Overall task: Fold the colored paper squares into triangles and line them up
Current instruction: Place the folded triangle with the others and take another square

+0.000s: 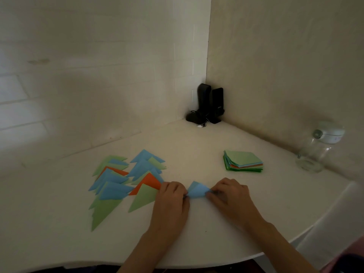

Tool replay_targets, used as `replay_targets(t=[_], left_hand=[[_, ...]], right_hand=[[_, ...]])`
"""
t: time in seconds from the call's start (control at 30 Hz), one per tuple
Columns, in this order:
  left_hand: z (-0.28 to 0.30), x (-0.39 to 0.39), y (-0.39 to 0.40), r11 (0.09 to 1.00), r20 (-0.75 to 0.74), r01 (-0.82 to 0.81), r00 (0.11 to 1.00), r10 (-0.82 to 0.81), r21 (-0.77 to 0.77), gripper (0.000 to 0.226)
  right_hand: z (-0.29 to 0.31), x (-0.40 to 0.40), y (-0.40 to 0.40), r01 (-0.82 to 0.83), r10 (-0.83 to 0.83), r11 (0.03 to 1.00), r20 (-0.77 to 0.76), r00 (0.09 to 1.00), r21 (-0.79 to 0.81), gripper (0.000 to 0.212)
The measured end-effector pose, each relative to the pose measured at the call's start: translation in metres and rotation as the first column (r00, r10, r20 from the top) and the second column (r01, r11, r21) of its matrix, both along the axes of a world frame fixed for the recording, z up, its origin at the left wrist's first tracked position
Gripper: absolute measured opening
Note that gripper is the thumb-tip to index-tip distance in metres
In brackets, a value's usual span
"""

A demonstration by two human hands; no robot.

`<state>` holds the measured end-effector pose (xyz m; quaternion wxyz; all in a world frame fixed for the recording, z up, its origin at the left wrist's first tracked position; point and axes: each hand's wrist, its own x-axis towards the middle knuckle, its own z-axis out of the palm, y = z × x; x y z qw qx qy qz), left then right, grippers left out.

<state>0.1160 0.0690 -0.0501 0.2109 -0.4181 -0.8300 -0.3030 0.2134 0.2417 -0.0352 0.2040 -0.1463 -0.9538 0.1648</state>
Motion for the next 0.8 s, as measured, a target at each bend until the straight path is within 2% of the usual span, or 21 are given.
replay_targets(t=[0.2, 0.3, 0.37, 0.43, 0.57, 0.67, 0.8], left_hand=[[0.005, 0.007, 0.011, 0.978, 0.031, -0.202, 0.979, 0.204, -0.059, 0.033], [0.01, 0.01, 0.018, 0.956, 0.034, -0.274, 0.96, 0.278, -0.104, 0.042], [0.011, 0.009, 0.021, 0.944, 0.04, -0.295, 0.952, 0.303, -0.147, 0.042], [0.009, 0.007, 0.021, 0.941, 0.057, -0.292, 0.95, 0.306, -0.172, 0.032], [0.007, 0.003, 0.019, 0.966, 0.152, -0.242, 0.955, 0.254, -0.093, 0.024], [0.007, -0.002, 0.014, 0.974, 0.188, -0.224, 0.955, 0.228, -0.042, 0.02], [0.009, -0.006, 0.008, 0.989, 0.153, -0.145, 0.977, 0.146, -0.013, 0.026]], right_hand=[[-0.001, -0.015, -0.007, 0.097, -0.096, 0.995, 0.033, 0.995, -0.022, 0.04], [-0.001, -0.021, -0.006, 0.097, -0.099, 0.995, 0.052, 0.994, 0.032, 0.055], [-0.002, -0.022, -0.006, 0.097, -0.099, 0.995, 0.059, 0.993, 0.035, 0.058], [-0.001, -0.023, -0.005, 0.1, -0.101, 0.995, 0.072, 0.992, 0.015, 0.052], [0.008, -0.026, -0.002, 0.116, -0.1, 0.986, 0.131, 0.986, -0.122, 0.03], [0.013, -0.027, 0.002, 0.117, -0.076, 0.956, 0.156, 0.985, -0.269, 0.027], [0.018, -0.024, 0.008, 0.104, -0.056, 0.891, 0.121, 0.991, -0.442, 0.026]])
